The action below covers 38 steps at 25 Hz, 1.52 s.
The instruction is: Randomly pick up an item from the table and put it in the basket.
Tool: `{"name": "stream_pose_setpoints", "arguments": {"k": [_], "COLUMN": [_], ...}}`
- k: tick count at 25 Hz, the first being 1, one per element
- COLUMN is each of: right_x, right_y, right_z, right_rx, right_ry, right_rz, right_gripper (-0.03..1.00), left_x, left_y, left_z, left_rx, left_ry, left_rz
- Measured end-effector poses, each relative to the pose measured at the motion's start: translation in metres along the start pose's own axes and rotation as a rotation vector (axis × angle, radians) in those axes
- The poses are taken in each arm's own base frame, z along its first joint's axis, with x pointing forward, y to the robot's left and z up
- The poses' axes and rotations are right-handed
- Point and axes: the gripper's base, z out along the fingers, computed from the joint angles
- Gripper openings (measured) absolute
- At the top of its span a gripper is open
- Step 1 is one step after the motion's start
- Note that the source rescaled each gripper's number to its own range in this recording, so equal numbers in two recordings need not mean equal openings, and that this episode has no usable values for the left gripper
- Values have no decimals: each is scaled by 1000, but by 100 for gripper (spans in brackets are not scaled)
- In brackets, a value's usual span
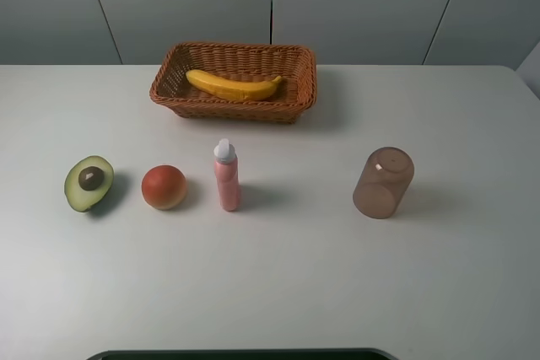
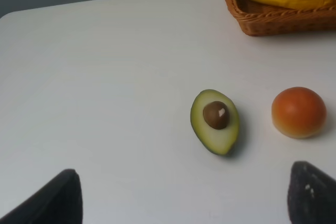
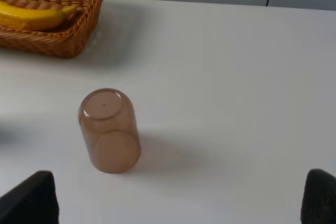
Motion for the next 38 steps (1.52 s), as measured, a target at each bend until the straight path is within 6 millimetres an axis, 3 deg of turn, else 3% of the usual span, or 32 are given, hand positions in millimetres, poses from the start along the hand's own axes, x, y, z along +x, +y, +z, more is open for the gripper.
{"name": "stream_pose_setpoints", "arguments": {"k": [38], "right_x": [-1], "right_y": [-2], "right_z": [0], "right_rx": [19], "right_ry": [-16], "right_rz": [-2], "right_gripper": [100], "left_x": [0], "left_y": [0], "left_z": [0], "left_rx": [0], "left_ry": [0], "left_rz": [0]}}
